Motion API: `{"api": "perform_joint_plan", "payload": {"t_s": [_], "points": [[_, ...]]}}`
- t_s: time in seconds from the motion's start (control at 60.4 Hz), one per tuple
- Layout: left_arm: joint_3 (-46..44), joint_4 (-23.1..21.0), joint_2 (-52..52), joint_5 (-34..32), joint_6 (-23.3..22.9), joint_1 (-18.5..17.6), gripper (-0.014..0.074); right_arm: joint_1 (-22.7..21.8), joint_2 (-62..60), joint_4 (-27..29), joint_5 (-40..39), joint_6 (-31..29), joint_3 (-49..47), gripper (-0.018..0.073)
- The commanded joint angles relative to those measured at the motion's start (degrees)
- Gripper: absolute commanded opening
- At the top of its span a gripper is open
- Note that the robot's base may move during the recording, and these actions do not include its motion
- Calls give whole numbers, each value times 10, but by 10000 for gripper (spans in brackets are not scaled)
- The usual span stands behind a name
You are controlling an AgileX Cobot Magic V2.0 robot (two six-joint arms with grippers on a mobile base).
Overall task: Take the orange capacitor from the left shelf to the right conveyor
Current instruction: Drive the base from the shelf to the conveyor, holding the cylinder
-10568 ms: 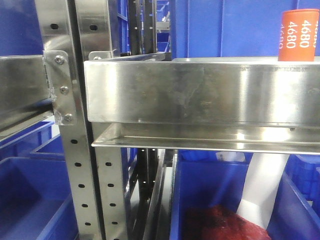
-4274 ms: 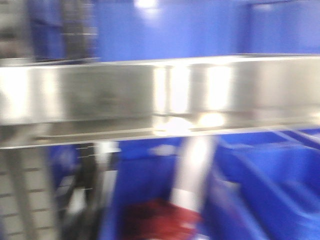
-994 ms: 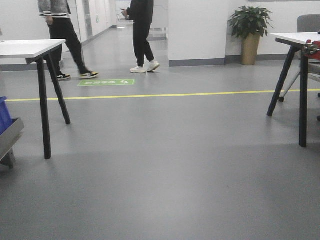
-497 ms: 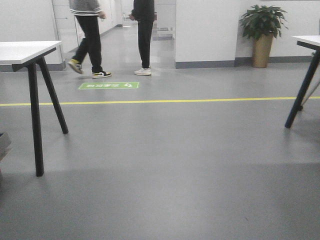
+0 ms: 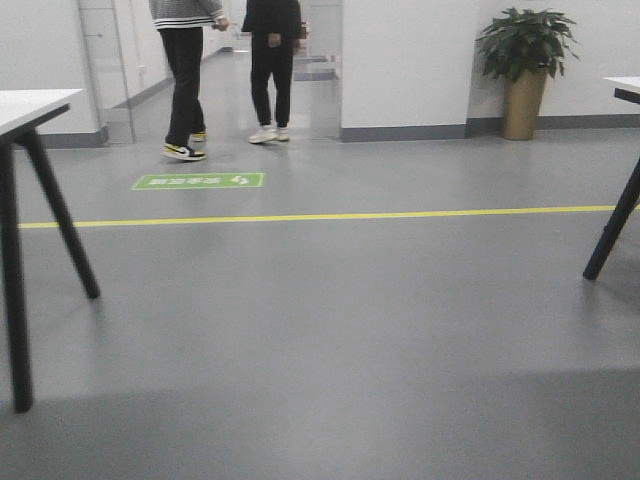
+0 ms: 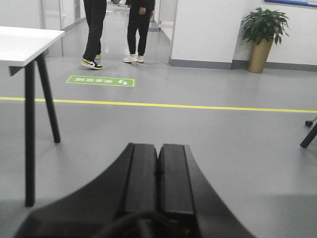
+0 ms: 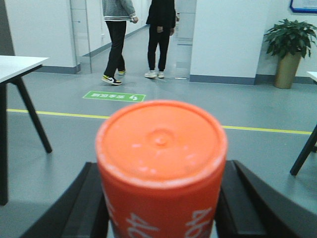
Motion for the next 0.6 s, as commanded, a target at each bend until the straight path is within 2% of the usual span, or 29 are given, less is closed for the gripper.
{"api": "perform_joint_plan", "payload": {"t_s": [0.0, 0.58], "points": [[-3, 0, -11, -51, -1, 1, -105, -4, 7, -6, -52, -2, -15, 199], [-3, 0, -11, -51, -1, 1, -105, -4, 7, -6, -52, -2, -15, 199]]}}
